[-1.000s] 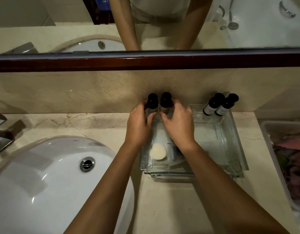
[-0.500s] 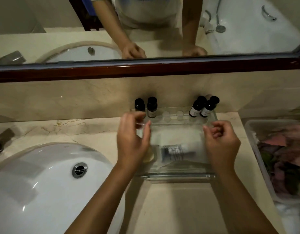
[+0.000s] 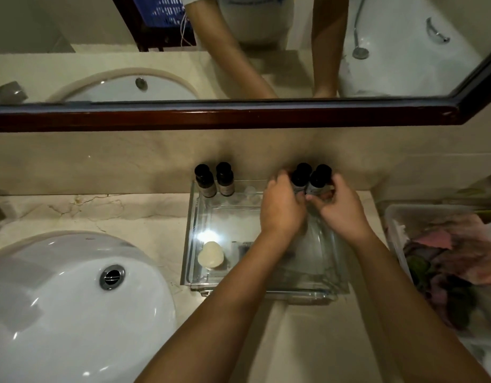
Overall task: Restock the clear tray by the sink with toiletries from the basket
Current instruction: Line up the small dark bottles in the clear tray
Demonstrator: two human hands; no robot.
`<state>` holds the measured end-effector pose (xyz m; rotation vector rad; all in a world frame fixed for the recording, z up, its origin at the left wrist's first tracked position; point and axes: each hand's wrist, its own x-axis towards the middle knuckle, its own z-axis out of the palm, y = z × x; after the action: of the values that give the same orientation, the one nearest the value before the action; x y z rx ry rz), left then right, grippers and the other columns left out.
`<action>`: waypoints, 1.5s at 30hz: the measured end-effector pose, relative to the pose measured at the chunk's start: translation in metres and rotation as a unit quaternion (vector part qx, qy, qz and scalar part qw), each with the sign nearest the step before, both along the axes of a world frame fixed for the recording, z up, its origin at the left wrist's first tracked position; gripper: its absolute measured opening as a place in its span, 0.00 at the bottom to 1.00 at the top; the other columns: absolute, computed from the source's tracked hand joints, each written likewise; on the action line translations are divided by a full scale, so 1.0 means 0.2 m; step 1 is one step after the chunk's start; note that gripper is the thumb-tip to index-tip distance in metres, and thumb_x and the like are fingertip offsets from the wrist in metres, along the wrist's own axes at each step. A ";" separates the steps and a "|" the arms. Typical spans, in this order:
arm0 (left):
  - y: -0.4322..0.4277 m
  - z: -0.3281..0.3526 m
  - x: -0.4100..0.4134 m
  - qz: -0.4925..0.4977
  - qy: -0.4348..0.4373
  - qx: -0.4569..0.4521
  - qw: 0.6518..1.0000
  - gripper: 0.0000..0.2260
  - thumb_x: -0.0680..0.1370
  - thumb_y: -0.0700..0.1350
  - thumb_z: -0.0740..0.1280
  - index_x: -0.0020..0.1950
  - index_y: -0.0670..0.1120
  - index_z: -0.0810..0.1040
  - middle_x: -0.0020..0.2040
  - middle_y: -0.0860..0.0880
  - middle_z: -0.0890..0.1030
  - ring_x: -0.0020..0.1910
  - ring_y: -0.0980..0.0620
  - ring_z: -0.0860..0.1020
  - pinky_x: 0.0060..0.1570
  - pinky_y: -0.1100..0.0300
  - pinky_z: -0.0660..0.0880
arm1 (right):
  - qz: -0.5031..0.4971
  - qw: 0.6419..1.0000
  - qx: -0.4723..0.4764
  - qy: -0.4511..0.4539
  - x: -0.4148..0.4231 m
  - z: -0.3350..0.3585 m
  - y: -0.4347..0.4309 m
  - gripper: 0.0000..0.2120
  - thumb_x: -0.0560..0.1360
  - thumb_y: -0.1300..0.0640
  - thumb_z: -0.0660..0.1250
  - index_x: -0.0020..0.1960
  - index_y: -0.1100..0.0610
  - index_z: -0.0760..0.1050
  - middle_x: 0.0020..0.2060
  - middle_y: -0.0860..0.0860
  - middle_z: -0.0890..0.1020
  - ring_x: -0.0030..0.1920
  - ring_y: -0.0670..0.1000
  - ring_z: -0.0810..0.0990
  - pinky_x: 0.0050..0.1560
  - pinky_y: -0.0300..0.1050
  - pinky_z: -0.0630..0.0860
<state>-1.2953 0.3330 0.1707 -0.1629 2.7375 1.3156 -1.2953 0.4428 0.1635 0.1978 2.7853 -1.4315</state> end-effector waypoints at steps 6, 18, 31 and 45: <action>-0.07 0.01 0.00 -0.044 0.005 -0.095 0.994 0.13 0.78 0.43 0.62 0.61 0.41 0.69 0.59 0.41 0.75 0.59 0.42 0.73 0.53 0.51 0.71 | 0.044 0.999 -0.016 0.009 0.00 0.00 -0.04 0.13 0.74 0.61 0.69 0.57 0.57 0.72 0.42 0.47 0.76 0.38 0.44 0.73 0.35 0.22 0.68; -0.27 0.02 0.08 0.070 0.017 -0.099 0.992 0.08 0.78 0.43 0.63 0.55 0.41 0.74 0.52 0.42 0.80 0.51 0.42 0.78 0.45 0.55 0.71 | 0.147 0.985 -0.089 -0.033 -0.05 -0.03 -0.25 0.14 0.73 0.63 0.69 0.53 0.50 0.72 0.39 0.37 0.74 0.39 0.34 0.72 0.36 0.21 0.67; -0.39 0.03 0.19 0.044 -0.001 0.048 0.998 0.26 0.77 0.34 0.62 0.74 0.46 0.63 0.65 0.47 0.76 0.62 0.50 0.76 0.59 0.63 0.71 | 0.139 0.984 -0.103 -0.045 -0.09 -0.03 -0.34 0.11 0.70 0.57 0.73 0.49 0.47 0.75 0.41 0.40 0.79 0.47 0.44 0.79 0.47 0.39 0.73; -0.45 0.00 0.19 -0.047 -0.010 0.020 0.999 0.29 0.78 0.39 0.64 0.76 0.49 0.56 0.68 0.46 0.73 0.65 0.50 0.74 0.62 0.58 0.72 | 0.103 0.992 -0.063 -0.024 -0.09 -0.03 -0.37 0.11 0.70 0.58 0.72 0.47 0.46 0.74 0.38 0.37 0.77 0.45 0.45 0.78 0.48 0.46 0.75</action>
<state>-1.2568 0.2429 0.1712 -0.0437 2.6641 1.3347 -1.3142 0.3679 0.1584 -0.0533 2.5763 -1.5218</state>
